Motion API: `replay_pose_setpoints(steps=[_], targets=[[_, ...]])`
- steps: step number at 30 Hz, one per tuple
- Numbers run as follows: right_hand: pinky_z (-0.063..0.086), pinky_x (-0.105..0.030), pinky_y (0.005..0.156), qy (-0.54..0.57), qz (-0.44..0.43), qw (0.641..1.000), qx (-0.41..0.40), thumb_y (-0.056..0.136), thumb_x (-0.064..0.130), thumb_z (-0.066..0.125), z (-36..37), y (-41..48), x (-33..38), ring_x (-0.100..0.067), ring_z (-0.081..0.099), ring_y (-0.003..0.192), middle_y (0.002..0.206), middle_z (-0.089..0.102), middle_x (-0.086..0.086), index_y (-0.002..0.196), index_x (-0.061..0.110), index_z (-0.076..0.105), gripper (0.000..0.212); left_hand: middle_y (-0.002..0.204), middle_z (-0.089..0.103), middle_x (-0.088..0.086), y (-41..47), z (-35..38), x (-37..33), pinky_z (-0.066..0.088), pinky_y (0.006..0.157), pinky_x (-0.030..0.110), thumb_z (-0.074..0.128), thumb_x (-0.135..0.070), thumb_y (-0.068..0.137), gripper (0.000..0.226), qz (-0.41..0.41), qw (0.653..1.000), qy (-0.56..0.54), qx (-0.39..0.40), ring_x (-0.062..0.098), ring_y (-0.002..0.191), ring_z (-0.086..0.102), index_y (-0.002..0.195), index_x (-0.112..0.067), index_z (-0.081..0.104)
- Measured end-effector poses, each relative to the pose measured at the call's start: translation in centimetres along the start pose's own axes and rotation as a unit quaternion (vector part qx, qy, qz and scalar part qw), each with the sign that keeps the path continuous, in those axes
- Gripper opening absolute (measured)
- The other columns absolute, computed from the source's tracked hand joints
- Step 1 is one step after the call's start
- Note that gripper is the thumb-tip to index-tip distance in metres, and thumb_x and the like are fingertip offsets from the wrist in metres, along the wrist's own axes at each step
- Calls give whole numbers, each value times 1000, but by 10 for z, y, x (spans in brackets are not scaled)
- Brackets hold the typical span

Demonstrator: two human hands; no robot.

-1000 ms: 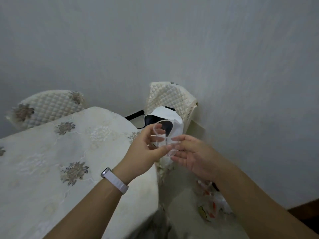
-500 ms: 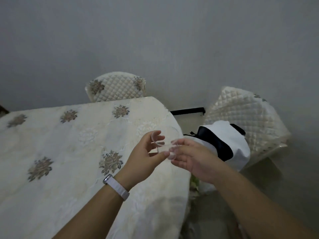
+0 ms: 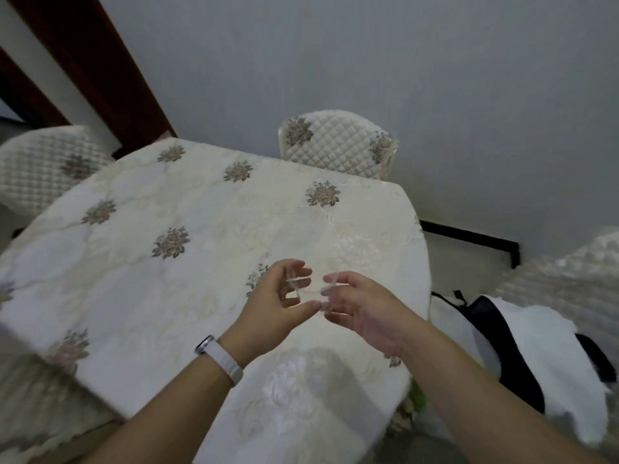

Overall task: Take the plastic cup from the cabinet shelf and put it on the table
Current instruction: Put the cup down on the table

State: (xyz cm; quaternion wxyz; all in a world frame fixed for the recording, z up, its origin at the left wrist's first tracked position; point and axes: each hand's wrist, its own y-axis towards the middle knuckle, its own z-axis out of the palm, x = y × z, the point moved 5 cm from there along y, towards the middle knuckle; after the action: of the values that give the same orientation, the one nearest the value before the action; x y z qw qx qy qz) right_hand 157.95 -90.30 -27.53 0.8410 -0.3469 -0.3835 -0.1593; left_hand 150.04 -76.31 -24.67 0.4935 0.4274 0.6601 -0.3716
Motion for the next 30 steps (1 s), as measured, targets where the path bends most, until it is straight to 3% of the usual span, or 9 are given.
replay_pose_setpoints(steps=[5,10,13,17,21,24,30], targets=[[54,-30,77,-67,17,997,18,75,2,67,16,33,-16,-19,66,86,96,66,-6,110,11,63,36,119,62,-8,-4,-23,32,53,91,37,80,-39,61,58,-24,999,-7,-45,8,111,61,111,-36,50],[52,-30,82,-160,27,987,7,82,-1,63,21,64,-46,-18,62,98,110,61,-9,109,17,65,32,117,62,-7,-5,-38,76,54,87,34,80,-32,61,52,-47,997,-6,-68,8,109,62,103,-44,52],[50,-33,83,-189,46,981,4,80,-2,62,20,80,-65,-19,59,90,99,59,-6,98,19,66,28,117,62,-8,-3,-44,109,54,84,29,79,-27,62,51,-65,995,-9,-69,4,106,62,102,-46,52],[43,-32,70,-245,51,968,-9,70,1,61,20,97,-86,-15,53,68,87,63,0,83,20,66,24,119,61,-11,-2,-48,152,53,84,26,78,-29,62,54,-95,993,16,-62,-4,103,61,103,-49,49],[44,-28,63,-313,50,948,-7,73,8,64,16,110,-108,-15,63,73,99,68,3,93,22,66,25,116,60,-14,-1,-48,187,52,83,27,78,-30,62,57,-120,990,41,-53,-9,102,59,106,-47,46],[53,-37,76,-335,53,940,-32,78,7,66,10,117,-121,-25,71,91,110,70,-1,103,24,67,30,120,59,-17,2,-45,205,51,86,26,79,-35,63,58,-133,989,38,-44,-7,105,59,106,-53,44],[53,-37,78,-338,65,937,-61,74,7,63,2,122,-137,-25,70,93,107,71,-7,107,22,67,36,115,61,-14,4,-39,223,50,85,28,77,-32,62,57,-138,989,36,-44,-4,101,61,103,-55,45]])
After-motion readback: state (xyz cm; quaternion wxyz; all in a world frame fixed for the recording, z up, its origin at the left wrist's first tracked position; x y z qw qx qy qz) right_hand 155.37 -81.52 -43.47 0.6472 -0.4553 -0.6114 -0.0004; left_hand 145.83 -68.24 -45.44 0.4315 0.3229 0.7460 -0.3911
